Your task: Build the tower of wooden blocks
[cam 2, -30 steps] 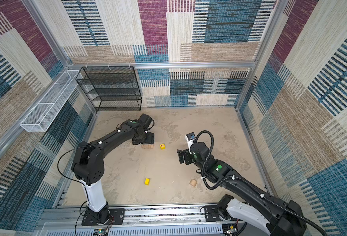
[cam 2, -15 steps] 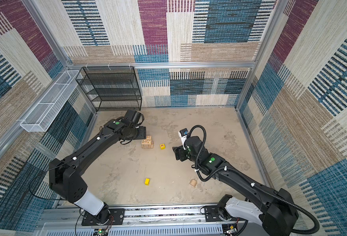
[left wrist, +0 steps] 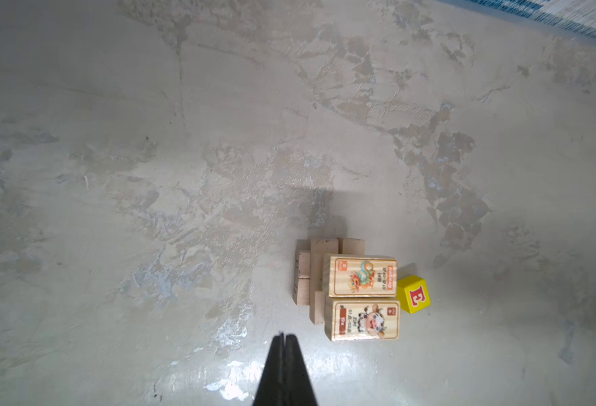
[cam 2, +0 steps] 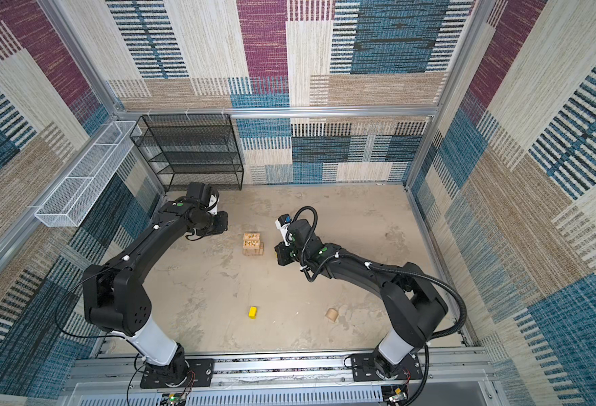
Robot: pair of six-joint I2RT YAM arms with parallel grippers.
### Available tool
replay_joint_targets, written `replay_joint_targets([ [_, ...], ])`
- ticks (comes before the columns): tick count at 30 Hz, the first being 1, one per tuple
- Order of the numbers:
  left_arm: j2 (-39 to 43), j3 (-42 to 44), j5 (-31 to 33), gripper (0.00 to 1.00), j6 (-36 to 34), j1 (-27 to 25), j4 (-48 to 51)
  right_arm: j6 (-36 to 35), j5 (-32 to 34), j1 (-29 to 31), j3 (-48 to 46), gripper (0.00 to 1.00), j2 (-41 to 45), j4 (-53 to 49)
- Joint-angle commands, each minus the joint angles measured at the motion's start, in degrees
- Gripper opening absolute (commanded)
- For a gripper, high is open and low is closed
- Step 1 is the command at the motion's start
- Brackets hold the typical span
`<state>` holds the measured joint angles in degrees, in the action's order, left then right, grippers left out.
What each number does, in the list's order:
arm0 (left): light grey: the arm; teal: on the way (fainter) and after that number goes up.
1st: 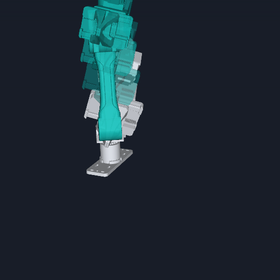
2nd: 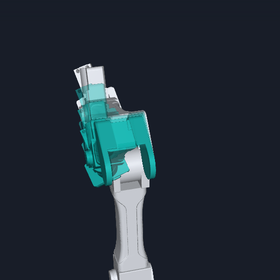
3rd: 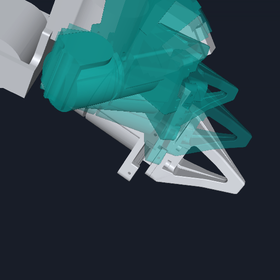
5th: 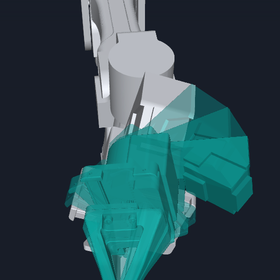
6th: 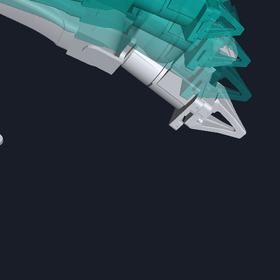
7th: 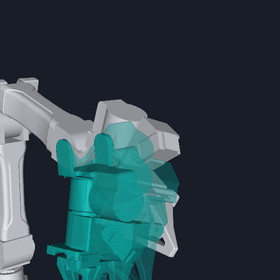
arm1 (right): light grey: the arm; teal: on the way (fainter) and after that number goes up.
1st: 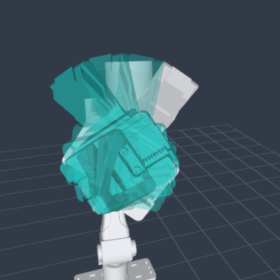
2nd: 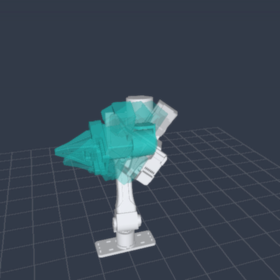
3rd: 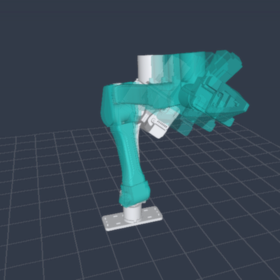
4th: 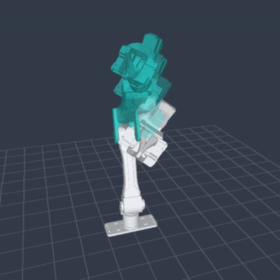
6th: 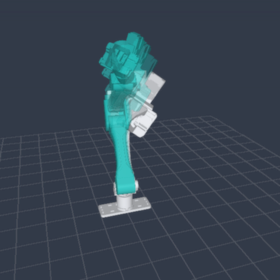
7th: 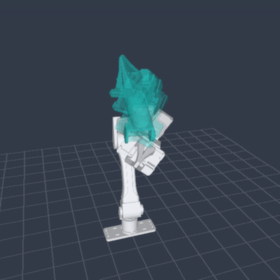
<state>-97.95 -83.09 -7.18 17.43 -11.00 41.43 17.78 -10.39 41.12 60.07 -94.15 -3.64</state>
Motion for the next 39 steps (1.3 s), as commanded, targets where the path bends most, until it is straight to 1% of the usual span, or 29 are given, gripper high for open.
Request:
replay_joint_targets([
  [1,-1.4,1.06,-6.06,0.0,-0.56,1.02,-2.41,2.63,-3.93,-0.12,2.29,0.0,-3.72,4.66],
  [8,-4.43,2.59,-10.12,0.0,1.01,2.64,-4.41,4.76,-7.77,-0.69,6.9,0.0,-11.31,5.42],
  [18,-7.04,2.41,-12.49,0.0,2.15,3.6,-4.41,5.55,-10.67,-1.47,10.64,0.0,-16.87,5.3],
  [28,-8.75,2.14,-14.08,0.0,2.78,4.28,-4.47,5.44,-12.65,-2.36,13.99,0.0,-20.4,4.41],
  [39,-9.53,1.79,-15.31,0.0,3.31,4.72,-4.52,4.82,-13.61,-2.8,16.21,0.0,-22.12,3.05],
])
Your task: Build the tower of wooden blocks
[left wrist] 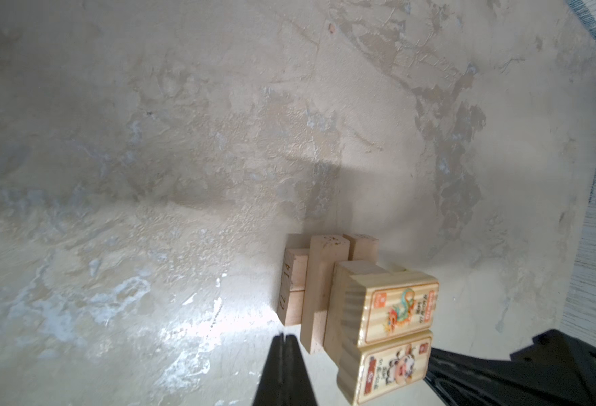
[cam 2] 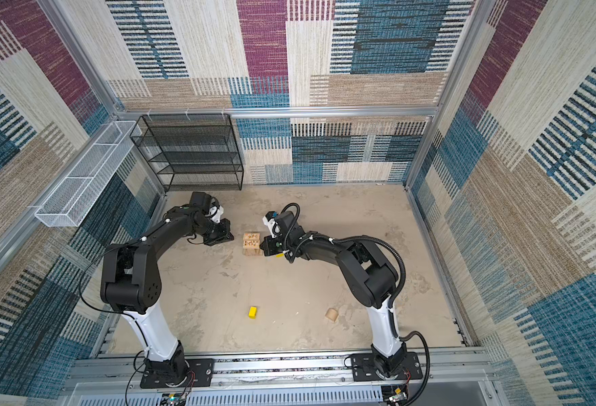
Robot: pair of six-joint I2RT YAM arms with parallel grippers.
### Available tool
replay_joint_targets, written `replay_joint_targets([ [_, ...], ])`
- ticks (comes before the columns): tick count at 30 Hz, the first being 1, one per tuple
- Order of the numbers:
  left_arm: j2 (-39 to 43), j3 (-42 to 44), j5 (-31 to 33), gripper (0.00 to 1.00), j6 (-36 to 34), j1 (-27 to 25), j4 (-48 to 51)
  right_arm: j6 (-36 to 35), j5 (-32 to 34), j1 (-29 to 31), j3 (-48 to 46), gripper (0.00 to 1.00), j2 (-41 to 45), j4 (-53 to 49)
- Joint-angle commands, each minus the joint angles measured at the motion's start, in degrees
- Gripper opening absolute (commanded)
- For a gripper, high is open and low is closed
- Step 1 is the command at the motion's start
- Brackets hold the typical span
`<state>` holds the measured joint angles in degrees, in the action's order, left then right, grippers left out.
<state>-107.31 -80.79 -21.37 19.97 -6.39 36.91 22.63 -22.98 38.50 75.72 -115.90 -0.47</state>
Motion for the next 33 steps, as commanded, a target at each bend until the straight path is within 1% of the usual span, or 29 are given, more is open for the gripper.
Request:
replay_joint_targets([
  [1,-0.15,-0.5,-1.13,0.0,0.78,0.15,-0.06,-0.07,-1.09,-0.18,0.66,0.0,-0.45,-0.22],
  [33,-0.32,-0.86,-1.42,0.0,0.86,0.5,-0.01,-0.69,-1.99,-0.77,2.24,0.0,-1.36,-1.47],
])
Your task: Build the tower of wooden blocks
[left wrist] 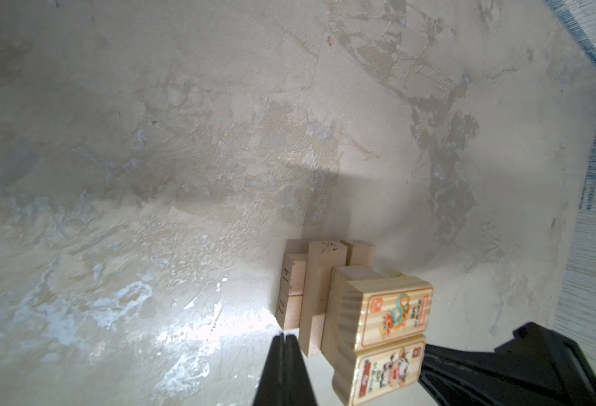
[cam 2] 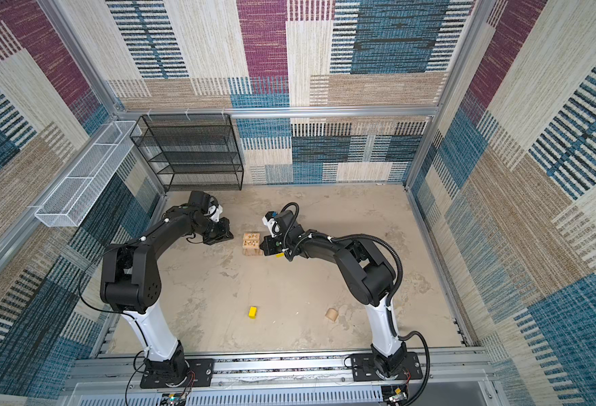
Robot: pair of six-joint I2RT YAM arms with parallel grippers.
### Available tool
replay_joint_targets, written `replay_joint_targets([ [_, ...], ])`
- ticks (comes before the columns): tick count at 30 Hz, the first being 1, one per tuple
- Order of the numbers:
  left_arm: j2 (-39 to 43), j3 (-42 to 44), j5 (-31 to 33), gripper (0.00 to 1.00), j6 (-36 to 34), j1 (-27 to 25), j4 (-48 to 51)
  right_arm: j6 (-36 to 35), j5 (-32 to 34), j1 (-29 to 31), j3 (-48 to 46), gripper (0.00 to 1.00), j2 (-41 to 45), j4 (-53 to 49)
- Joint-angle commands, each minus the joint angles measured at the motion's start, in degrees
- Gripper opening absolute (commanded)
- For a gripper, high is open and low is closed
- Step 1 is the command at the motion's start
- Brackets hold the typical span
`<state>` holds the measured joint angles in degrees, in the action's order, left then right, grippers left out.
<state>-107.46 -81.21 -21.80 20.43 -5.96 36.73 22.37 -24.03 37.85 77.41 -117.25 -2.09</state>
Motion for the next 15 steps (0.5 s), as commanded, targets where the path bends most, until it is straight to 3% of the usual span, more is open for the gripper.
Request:
replay_joint_targets([
  [1,-0.17,-0.44,-1.03,0.0,0.4,0.07,0.15,-0.48,-0.97,-0.05,0.55,0.0,-0.04,0.14],
  [15,3.64,-1.53,5.5,0.0,-2.39,0.8,2.11,-2.84,3.09,-0.14,-1.56,0.01,6.35,-3.86],
])
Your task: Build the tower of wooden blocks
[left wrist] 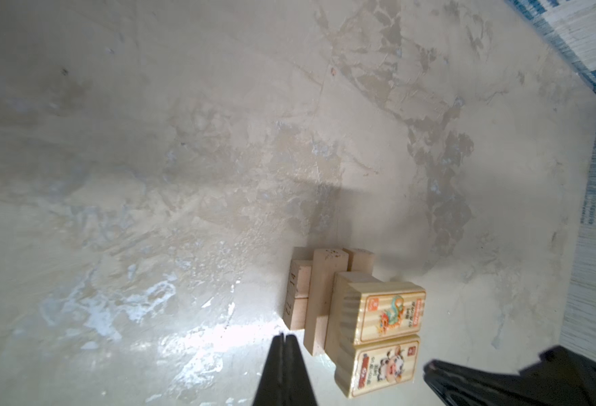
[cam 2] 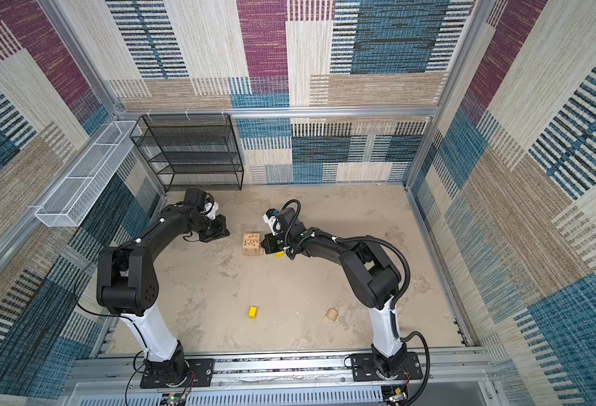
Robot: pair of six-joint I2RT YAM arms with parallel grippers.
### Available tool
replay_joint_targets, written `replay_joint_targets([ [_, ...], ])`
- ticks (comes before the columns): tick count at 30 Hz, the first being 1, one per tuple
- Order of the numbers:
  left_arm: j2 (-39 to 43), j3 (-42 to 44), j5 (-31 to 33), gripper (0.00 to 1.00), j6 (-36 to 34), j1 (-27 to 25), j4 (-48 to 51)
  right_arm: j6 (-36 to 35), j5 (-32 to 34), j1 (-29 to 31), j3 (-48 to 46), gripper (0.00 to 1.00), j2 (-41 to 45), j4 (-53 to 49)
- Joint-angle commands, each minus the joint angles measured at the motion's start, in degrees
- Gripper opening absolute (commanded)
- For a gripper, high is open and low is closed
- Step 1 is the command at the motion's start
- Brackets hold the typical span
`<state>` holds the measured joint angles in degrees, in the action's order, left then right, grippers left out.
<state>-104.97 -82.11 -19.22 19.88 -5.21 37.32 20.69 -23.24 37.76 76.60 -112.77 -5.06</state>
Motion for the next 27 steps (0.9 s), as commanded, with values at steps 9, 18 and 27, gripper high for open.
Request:
replay_joint_targets([
  [9,8.49,-0.53,7.6,0.15,-5.57,0.03,2.48,-2.39,7.63,-0.05,-7.46,0.37,11.52,-2.88],
  [18,19.01,3.27,9.19,0.36,-9.31,-0.15,-0.64,-0.83,12.38,-0.05,-18.58,0.63,25.15,-2.48],
  [27,21.6,3.87,10.83,0.33,-10.34,-1.7,-1.67,0.74,21.57,-0.07,-25.94,0.7,34.1,-8.99],
])
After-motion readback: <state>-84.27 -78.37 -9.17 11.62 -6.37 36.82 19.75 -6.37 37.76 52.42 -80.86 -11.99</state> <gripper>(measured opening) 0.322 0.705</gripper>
